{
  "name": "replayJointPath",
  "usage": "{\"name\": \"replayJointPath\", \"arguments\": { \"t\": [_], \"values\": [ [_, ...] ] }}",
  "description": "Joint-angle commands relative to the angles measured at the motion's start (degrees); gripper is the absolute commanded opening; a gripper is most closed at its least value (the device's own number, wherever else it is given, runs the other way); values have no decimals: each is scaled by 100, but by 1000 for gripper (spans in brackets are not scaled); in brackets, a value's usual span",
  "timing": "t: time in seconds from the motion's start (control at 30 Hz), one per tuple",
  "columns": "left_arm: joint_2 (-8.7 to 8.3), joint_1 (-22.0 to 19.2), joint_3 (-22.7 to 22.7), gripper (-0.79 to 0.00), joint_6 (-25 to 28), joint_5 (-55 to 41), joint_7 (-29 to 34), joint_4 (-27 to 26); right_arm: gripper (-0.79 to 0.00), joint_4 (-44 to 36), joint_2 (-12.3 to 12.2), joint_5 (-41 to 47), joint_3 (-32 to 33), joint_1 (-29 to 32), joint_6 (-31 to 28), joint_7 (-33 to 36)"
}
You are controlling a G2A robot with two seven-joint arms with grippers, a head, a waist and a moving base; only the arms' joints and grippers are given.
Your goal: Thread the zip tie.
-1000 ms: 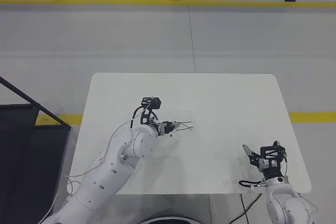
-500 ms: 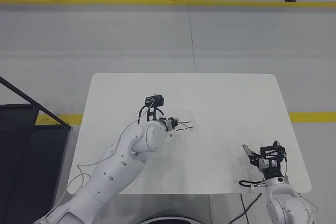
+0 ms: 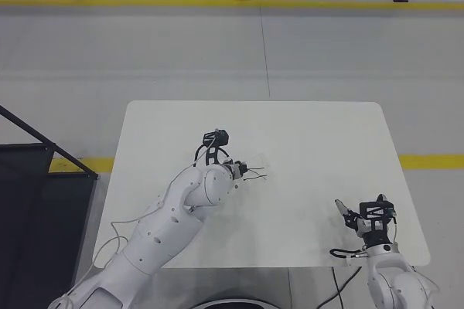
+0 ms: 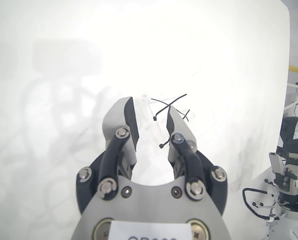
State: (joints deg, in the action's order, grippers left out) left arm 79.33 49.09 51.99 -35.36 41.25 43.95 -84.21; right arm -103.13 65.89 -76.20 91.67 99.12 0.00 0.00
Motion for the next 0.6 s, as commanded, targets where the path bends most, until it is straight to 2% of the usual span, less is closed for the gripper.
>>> {"name": "replayJointPath", "arguments": {
  "t": [0.0,0.57],
  "values": [
    [5,6,20,-468,29,-14,16,3,0,0,0,0,0,0,0,0],
    [83,-46,55,-594,100,-52,54,165,0,0,0,0,0,0,0,0]
  ]
}}
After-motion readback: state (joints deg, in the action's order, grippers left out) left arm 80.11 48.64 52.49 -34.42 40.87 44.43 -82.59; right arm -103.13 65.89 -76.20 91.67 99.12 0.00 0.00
